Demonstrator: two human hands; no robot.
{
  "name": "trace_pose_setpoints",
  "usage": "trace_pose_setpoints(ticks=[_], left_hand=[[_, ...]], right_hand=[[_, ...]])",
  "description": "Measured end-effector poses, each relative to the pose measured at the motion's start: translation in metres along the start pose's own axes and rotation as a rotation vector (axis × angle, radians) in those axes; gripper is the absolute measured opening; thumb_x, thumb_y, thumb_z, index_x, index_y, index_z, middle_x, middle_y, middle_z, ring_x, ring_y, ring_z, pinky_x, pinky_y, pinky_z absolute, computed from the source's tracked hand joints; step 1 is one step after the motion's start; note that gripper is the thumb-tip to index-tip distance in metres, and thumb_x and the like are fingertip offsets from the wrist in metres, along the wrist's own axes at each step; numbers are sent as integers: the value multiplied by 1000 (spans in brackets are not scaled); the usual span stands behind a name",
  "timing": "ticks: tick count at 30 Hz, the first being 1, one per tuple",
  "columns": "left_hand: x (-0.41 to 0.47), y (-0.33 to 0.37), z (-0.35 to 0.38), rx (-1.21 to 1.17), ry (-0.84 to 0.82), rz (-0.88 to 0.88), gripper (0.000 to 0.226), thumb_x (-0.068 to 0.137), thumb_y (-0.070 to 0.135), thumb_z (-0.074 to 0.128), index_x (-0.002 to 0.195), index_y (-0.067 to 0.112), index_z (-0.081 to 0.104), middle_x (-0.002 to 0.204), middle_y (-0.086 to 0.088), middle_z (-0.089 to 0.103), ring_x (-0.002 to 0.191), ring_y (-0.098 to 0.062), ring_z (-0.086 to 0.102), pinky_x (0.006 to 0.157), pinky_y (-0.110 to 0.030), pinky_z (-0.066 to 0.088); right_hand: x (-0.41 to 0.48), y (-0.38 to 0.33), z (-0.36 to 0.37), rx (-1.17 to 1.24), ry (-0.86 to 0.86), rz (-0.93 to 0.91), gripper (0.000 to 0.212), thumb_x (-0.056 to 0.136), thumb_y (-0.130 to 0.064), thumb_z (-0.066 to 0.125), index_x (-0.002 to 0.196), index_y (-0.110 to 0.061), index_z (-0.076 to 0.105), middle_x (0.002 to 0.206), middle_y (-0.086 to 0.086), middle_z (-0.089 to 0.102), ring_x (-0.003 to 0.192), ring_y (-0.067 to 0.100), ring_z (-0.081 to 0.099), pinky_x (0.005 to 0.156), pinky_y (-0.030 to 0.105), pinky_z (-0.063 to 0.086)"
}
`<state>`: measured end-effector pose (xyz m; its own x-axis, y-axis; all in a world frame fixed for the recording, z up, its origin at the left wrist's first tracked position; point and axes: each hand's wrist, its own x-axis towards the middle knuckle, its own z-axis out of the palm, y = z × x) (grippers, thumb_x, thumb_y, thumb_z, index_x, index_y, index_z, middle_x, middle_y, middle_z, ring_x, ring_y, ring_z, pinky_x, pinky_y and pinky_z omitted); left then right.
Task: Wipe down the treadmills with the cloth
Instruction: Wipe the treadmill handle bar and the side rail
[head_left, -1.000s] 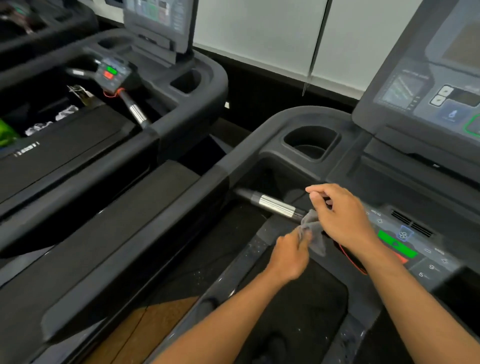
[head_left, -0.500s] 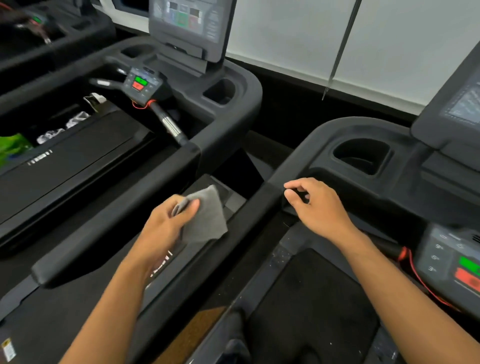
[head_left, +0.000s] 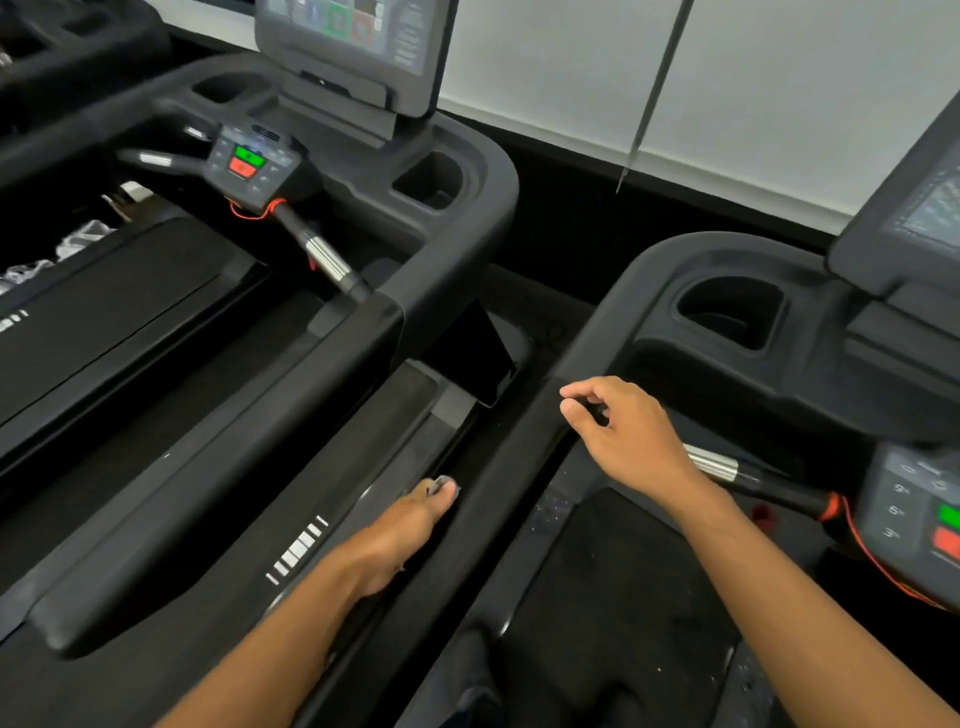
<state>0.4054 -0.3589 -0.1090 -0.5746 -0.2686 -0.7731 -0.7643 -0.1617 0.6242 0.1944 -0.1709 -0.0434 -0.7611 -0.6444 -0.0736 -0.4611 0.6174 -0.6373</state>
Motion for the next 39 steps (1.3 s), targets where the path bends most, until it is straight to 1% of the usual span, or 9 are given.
trace_pose_setpoints(ticks=[2, 5, 11, 24, 27, 30, 33, 35, 39], left_hand=[[32, 32, 13, -94, -18, 32, 53, 104, 59, 48, 149, 31, 50, 152, 19, 47, 140, -8, 45, 122, -37, 34], [62, 93, 37, -133, -55, 115, 29, 108, 48, 47, 107, 28, 68, 113, 11, 69, 103, -7, 64, 85, -26, 53], [78, 145, 63, -30, -40, 258, 36, 109, 44, 43, 86, 24, 61, 89, 0, 68, 83, -15, 63, 75, -31, 53], [-89, -27, -6, 127, 258, 200, 34, 106, 46, 51, 114, 23, 73, 113, -10, 74, 108, -31, 70, 86, -43, 56], [-149, -45, 30, 355, 624, 373, 34, 102, 52, 55, 106, 20, 66, 103, -3, 74, 89, -26, 72, 78, -33, 58], [-174, -72, 78, 608, 840, 698, 9, 96, 19, 72, 101, 15, 66, 126, -1, 70, 121, -24, 65, 101, -40, 51], [-144, -120, 81, 1219, 647, 946, 22, 89, 18, 63, 104, 7, 73, 148, -13, 59, 151, -32, 41, 123, -56, 32], [-131, -145, 72, 1535, 483, 875, 33, 87, 20, 56, 110, 5, 74, 156, -17, 51, 156, -34, 29, 130, -57, 13], [-134, -157, 67, 1976, 263, 702, 48, 77, 20, 83, 121, 6, 73, 153, -21, 53, 152, -38, 36, 130, -56, -5]], right_hand=[[-5, 2, -1, -9, 12, 23, 26, 100, -43, 57, 121, -34, 69, 121, -17, 65, 118, 8, 56, 101, 42, 51], [-15, 9, -5, -8, 38, 60, 25, 100, -43, 57, 119, -35, 70, 118, -16, 66, 116, 8, 57, 101, 39, 50], [-40, 30, -20, -46, 89, 116, 24, 101, -42, 57, 118, -32, 71, 115, -14, 68, 111, 9, 57, 88, 26, 40], [-103, 69, -28, 65, -18, 49, 22, 100, -39, 59, 115, -30, 72, 117, -15, 69, 115, 8, 59, 101, 36, 49], [-124, 85, -29, 55, -54, 37, 23, 100, -42, 57, 116, -34, 71, 120, -15, 67, 119, 11, 58, 103, 38, 47], [-146, 96, -29, 46, -88, 12, 23, 101, -41, 57, 118, -34, 71, 121, -12, 67, 119, 12, 56, 102, 36, 45], [-168, 108, -26, 33, -120, -5, 24, 101, -39, 57, 120, -32, 70, 120, -10, 67, 115, 13, 56, 97, 33, 44], [-183, 117, -22, 32, -127, 3, 23, 101, -39, 57, 119, -33, 70, 118, -10, 66, 112, 14, 56, 93, 30, 42], [-207, 141, -18, 89, -98, 33, 20, 100, -38, 58, 115, -35, 71, 116, -12, 67, 113, 14, 56, 96, 32, 45]])
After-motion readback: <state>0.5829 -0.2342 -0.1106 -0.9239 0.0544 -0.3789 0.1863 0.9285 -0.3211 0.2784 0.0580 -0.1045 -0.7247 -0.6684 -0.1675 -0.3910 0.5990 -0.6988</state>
